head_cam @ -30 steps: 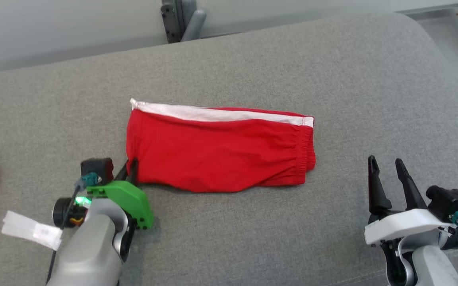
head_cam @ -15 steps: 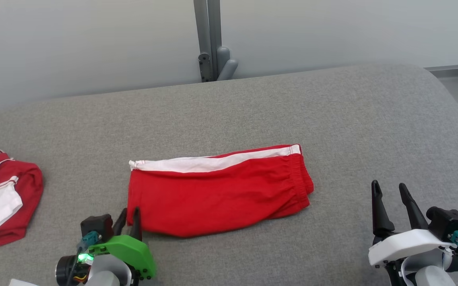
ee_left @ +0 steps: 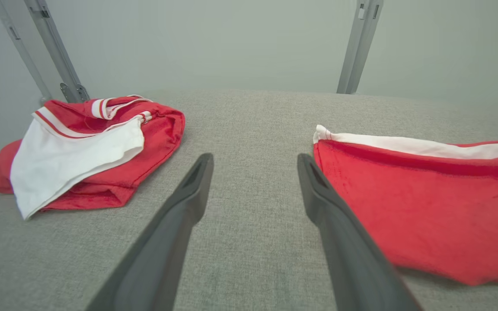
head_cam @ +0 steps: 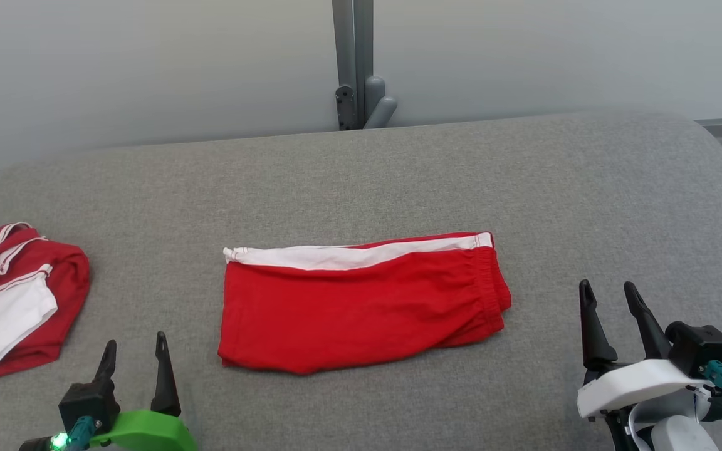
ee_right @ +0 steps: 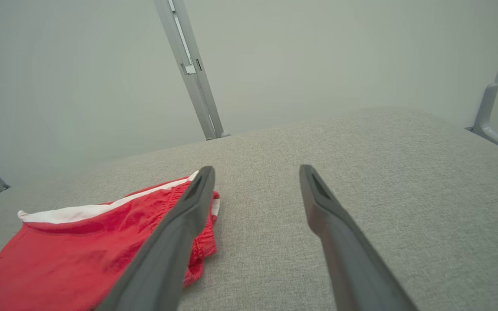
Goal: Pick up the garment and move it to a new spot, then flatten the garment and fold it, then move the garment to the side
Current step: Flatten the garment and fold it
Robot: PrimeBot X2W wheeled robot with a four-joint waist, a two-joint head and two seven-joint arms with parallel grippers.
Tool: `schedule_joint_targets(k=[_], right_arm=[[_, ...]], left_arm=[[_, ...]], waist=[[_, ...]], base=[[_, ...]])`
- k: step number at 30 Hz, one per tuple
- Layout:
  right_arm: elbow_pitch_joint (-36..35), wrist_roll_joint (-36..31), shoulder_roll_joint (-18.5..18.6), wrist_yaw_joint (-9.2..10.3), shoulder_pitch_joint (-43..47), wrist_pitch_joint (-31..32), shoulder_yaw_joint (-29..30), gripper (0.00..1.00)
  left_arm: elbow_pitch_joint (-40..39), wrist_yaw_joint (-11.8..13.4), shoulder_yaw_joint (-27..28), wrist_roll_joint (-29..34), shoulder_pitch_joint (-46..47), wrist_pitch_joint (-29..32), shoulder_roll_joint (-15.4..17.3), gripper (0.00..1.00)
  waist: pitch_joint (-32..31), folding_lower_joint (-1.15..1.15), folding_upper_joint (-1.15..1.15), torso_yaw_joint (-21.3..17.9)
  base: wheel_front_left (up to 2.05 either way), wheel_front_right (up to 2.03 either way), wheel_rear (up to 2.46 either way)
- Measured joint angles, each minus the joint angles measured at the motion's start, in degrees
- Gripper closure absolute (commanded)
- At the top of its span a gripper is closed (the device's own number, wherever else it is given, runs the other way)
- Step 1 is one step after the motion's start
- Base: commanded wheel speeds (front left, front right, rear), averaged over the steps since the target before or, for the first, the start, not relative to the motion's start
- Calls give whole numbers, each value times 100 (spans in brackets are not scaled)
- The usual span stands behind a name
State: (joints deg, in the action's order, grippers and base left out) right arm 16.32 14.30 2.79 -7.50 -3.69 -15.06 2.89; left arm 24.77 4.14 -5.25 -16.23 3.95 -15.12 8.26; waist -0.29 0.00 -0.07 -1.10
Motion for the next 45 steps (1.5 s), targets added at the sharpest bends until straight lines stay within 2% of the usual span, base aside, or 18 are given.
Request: schedule_joint_targets(k=[9,18,24,31,33,38,39,40,45], right_arm=[[7,-8,2,0,51,0,-79,0],[252,-145,0,0,-510,0,-368,0],[1188,-311,-3,-1,-1184,0,-468,0],[2480,-357,-1,-1,-1766,0,-103,0],[2811,-248,1,-1,-1892,-20,-64,0],[3076,287,55,4,-2092,-64,-377,0],[3074,385,66,5,-2118,-66,-432,73],[3067,468,67,5,-2126,-65,-475,100],[3044,731,10,0,-2088,-40,-417,100]], left_arm=[[-668,-337,483,592,-570,-1,-289,0],[-625,-677,377,780,-268,-1,-514,0],[-479,-777,225,766,-64,-1,-531,0],[-342,-791,52,571,43,-1,-536,0],[-324,-792,22,571,135,-1,-537,0],[-327,-817,23,579,146,-1,-538,0],[-330,-818,21,582,147,0,-538,0],[-330,-820,19,588,147,-1,-538,0],[-309,-866,12,620,133,-1,-538,0]], waist=[[103,0,0,230],[592,0,0,486],[909,0,0,738],[1152,0,0,1018],[1230,0,0,1107],[1319,0,0,1195],[1328,0,0,1205],[1330,0,0,1210],[1249,0,0,1169]], base=[[0,0,0],[0,0,0],[0,0,0],[0,0,0],[0,0,0],[0,0,0],[0,0,0],[0,0,0],[0,0,0]])
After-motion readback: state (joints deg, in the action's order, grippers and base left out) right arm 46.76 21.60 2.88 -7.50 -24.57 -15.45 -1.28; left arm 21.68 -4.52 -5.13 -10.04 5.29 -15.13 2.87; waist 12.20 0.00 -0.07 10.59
